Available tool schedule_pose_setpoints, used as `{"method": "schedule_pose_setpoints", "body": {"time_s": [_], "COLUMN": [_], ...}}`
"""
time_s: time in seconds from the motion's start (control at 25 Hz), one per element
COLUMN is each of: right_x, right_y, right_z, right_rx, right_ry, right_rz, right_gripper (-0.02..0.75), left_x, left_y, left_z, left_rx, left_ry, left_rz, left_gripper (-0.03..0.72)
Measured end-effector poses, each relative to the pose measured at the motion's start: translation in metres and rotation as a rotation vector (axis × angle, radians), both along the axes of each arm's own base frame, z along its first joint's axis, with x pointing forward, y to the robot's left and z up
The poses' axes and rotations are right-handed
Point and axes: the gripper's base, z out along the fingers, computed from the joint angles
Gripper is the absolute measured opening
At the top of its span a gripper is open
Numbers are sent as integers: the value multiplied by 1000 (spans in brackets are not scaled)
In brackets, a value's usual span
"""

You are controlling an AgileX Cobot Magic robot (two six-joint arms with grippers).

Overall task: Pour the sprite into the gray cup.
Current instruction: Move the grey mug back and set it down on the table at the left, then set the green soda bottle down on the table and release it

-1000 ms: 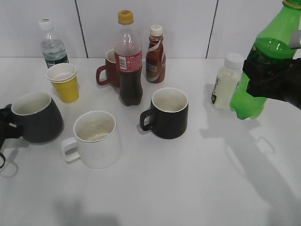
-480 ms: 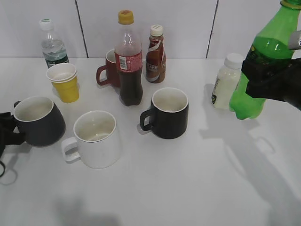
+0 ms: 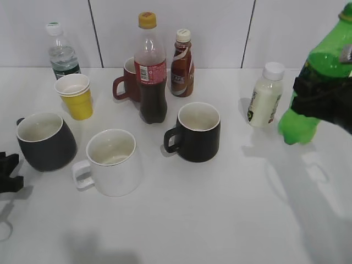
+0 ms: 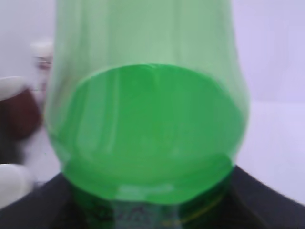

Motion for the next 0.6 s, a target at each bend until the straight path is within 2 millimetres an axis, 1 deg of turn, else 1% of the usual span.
{"method": "schedule_pose_setpoints", "body": {"time_s": [0.08, 0.16, 0.2, 0.28, 0.36, 0.44, 0.6], "right_x": [4, 9, 10, 12, 9, 5, 0], "right_y": [0, 0, 0, 0, -1, -2, -3], "right_z": [-14, -24, -30, -40, -52, -57, -59], "right_rx": [-15, -24, -30, -41, -53, -61, -65], "right_ry": [17, -5, -7, -3, 20, 30, 26], "right_rz": [-11, -19, -21, -23, -24, -25, -24], "right_gripper": [400, 400, 400, 400, 400, 400, 400], "left_x": [-2, -5, -8, -7, -6, -5, -4], "left_y": [0, 0, -1, 0, 0, -1, -1], "left_z": [1, 4, 7, 15, 24, 31, 40], "left_rx": [0, 0, 1, 3, 7, 10, 14], "left_ry": [3, -2, -8, -44, -84, -118, -159], "left_rz": [1, 2, 2, 2, 2, -6, -6], "left_gripper": [225, 224, 225, 228, 228, 228, 228]}}
